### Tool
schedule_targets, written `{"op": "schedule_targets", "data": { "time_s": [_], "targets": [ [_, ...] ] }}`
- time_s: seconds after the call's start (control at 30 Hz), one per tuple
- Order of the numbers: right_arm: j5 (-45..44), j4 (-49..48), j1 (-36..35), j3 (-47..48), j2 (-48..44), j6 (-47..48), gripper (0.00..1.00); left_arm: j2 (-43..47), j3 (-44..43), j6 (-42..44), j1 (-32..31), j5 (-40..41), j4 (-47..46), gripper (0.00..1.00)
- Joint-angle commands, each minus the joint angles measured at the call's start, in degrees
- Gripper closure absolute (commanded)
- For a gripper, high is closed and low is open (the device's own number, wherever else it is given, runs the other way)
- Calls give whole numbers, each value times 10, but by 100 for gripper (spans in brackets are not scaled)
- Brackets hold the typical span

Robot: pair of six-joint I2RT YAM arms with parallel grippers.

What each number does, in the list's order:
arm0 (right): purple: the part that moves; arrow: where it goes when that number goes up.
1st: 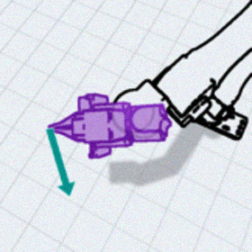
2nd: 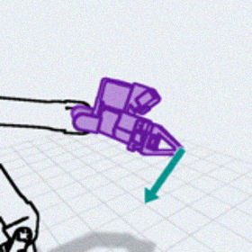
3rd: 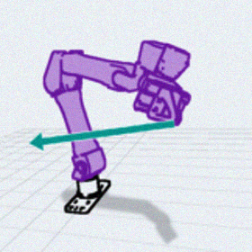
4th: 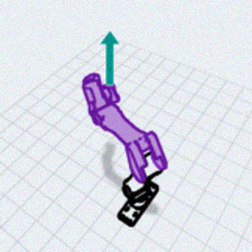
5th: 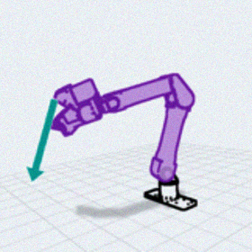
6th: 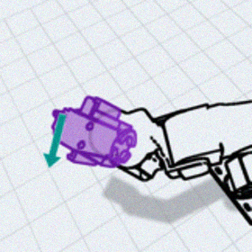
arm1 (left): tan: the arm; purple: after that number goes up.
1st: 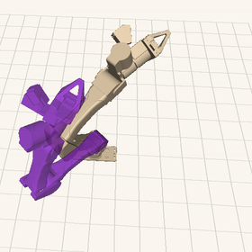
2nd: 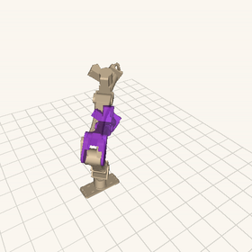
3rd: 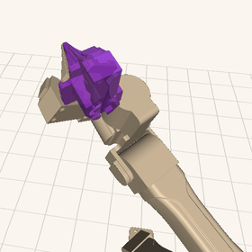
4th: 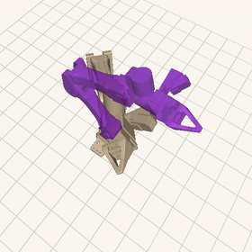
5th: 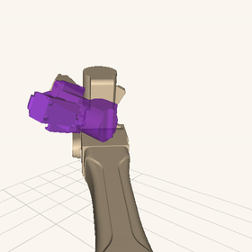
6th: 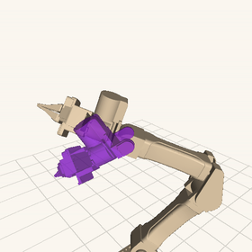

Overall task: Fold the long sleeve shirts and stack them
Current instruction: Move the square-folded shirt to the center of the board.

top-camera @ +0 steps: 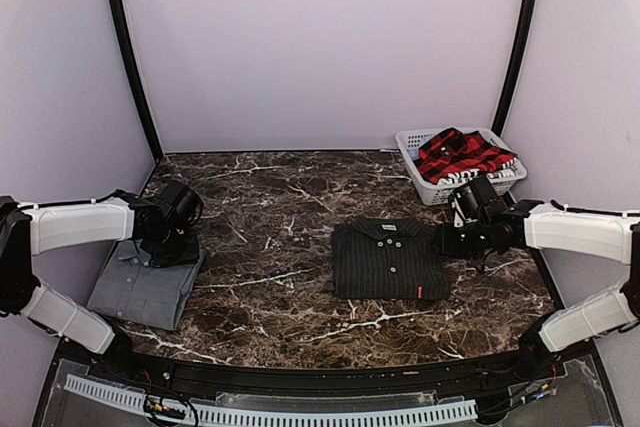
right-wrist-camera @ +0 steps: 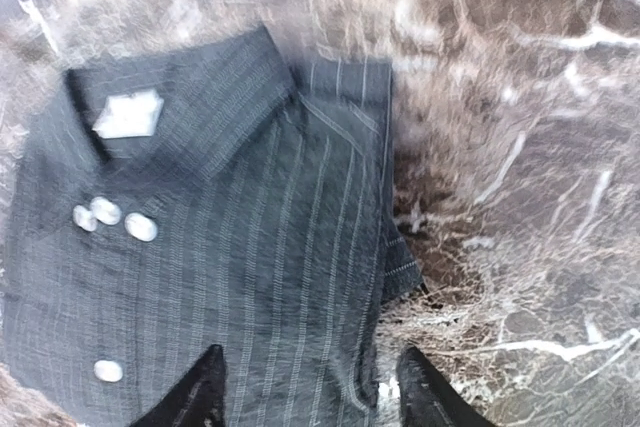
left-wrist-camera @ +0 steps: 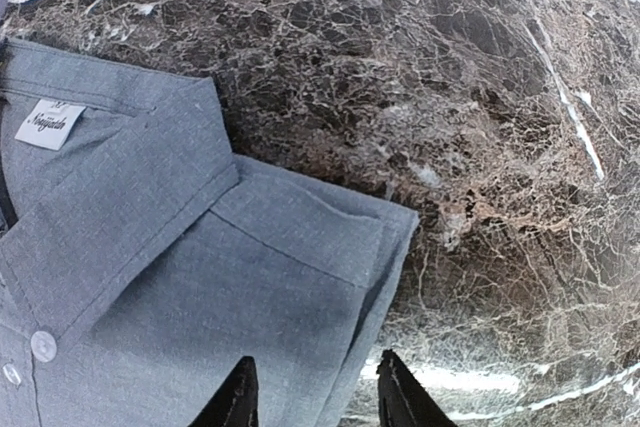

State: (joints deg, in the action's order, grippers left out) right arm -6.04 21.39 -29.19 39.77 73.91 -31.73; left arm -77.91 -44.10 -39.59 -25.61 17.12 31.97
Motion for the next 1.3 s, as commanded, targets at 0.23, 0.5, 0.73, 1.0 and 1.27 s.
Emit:
{"op": "schedule_targets", "data": {
  "time_s": [0.23, 0.5, 0.73, 1.0, 1.27],
  "targets": [
    [-58, -29, 4, 15, -149, 5, 27, -43, 18, 15, 3, -42, -40, 60],
    [-70, -56, 4, 19, -182, 0, 1, -81, 23, 13, 3, -32, -55, 62],
    [-98, -49, 5, 29, -167, -4, 2, -107, 26, 12, 3, -20, -69, 77],
    [-122, -78, 4, 14, -199, 4, 1, -105, 6, 4, -3, -84, -95, 96],
    [-107, -88, 4, 11, -190, 19, 1, -179, -124, -38, -72, -110, -92, 98]
  ]
}}
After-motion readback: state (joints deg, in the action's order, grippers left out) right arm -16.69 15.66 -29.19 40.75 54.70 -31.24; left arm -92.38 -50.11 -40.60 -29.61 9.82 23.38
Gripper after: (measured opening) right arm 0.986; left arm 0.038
